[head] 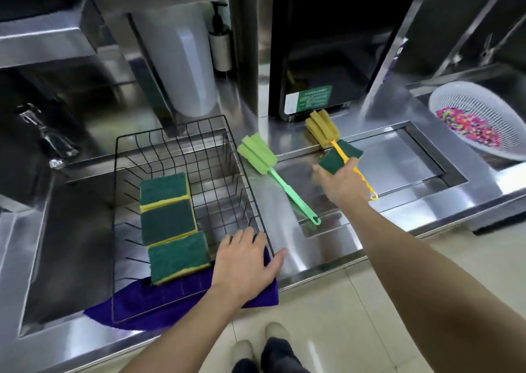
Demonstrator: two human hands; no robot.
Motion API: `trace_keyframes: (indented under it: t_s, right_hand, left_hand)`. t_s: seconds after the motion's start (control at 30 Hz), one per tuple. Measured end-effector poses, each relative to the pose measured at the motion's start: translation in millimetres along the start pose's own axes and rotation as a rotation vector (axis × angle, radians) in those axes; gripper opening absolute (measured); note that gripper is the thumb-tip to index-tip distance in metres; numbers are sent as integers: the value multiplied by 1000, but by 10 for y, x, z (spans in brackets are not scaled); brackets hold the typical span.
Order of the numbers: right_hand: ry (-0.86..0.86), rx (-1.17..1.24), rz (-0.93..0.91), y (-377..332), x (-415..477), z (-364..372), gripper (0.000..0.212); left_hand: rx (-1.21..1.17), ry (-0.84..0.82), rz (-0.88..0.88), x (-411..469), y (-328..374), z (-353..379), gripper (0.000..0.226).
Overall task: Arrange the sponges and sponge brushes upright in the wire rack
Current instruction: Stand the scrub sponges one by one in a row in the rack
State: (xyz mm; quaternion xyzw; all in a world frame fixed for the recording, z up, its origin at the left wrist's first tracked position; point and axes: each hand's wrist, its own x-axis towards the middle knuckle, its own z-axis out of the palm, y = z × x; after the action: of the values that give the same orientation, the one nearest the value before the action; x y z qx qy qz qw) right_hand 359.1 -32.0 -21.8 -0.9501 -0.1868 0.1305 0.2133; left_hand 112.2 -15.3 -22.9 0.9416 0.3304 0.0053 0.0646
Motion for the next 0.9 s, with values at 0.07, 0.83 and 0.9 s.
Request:
trace_keyframes:
  t_s: [0.07,0.83,0.9]
  right_hand:
    - [1,39,50,-16,24,17,85]
    - [-313,812,186,-252,191,-241,15]
    - [-377,853,220,-256,173,-258,14]
  left_hand:
    - [4,1,-4,-2,-1,2,62]
    - [-59,16,-36,-7,11,19,60]
    - [-52,27,-34,-10,11,16,61]
